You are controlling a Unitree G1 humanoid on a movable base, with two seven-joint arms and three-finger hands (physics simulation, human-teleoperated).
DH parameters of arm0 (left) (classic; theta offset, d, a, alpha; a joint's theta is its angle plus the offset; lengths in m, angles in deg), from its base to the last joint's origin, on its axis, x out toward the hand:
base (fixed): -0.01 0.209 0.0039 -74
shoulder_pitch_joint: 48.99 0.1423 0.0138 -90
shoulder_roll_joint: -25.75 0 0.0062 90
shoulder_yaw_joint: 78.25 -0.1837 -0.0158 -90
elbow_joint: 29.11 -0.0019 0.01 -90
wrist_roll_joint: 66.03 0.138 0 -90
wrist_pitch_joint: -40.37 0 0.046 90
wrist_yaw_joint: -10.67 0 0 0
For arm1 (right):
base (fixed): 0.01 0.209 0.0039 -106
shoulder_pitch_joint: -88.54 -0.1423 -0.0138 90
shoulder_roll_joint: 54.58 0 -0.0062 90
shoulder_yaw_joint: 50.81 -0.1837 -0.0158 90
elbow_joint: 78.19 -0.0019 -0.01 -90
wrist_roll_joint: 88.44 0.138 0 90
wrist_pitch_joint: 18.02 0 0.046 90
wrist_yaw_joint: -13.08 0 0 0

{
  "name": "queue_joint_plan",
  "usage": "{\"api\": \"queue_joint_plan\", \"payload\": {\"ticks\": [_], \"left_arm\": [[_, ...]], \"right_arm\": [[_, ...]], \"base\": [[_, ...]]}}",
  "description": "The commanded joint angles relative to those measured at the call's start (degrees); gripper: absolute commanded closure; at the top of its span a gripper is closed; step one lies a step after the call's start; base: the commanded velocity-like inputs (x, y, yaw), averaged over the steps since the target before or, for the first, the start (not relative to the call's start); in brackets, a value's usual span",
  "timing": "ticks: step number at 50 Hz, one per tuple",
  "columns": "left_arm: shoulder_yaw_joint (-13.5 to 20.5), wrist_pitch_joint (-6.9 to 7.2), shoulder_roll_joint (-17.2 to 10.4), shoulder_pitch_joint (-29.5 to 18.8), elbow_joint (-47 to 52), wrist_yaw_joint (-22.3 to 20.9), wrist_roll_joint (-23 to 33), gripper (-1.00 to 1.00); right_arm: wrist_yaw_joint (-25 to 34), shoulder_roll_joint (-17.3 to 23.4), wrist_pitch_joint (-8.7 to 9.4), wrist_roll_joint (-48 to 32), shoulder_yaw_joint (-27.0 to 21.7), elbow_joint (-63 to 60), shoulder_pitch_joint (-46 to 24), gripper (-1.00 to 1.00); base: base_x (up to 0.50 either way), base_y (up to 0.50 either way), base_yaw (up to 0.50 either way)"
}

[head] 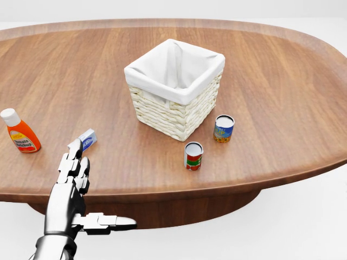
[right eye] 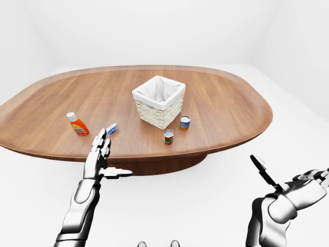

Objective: Pick up the alphabet soup and the cream cheese box, and put them in the basket.

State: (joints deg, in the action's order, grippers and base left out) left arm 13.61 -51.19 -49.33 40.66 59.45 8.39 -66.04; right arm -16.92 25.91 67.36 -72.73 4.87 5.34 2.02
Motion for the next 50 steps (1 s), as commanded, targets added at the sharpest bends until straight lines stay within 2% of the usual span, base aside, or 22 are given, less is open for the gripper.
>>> {"api": "queue_joint_plan", "payload": {"ticks": [1,28,29,30,50], "left_arm": [[0.0,-0.19,0.0,-0.1,-0.3,0.1,0.2,-1.0],[-0.1,-0.15,0.0,0.0,-0.1,0.2,0.2,-1.0],[0.6,-1.25,-0.1,-0.2,-0.1,1.1,0.5,-1.0],[0.6,-1.34,-0.1,-0.2,-0.1,1.2,0.5,-1.0],[0.4,-1.19,-0.1,0.1,0.7,1.0,0.4,-1.0]], "right_arm": [[0.0,0.5,-0.23,1.9,-2.5,0.2,0.7,-1.0],[0.0,0.3,-0.18,2.6,-3.1,-1.0,1.0,-1.0],[0.0,-0.2,-0.38,2.3,-2.6,-1.7,1.8,-1.0],[0.0,-0.3,-0.38,2.2,-2.6,-1.6,1.8,-1.0],[0.0,-0.6,-0.38,1.6,-2.7,-1.3,1.6,-1.0]], "base": [[0.0,0.0,0.0],[0.0,0.0,0.0],[0.44,0.0,0.0],[0.48,0.0,0.0],[0.5,0.0,0.0]]}}
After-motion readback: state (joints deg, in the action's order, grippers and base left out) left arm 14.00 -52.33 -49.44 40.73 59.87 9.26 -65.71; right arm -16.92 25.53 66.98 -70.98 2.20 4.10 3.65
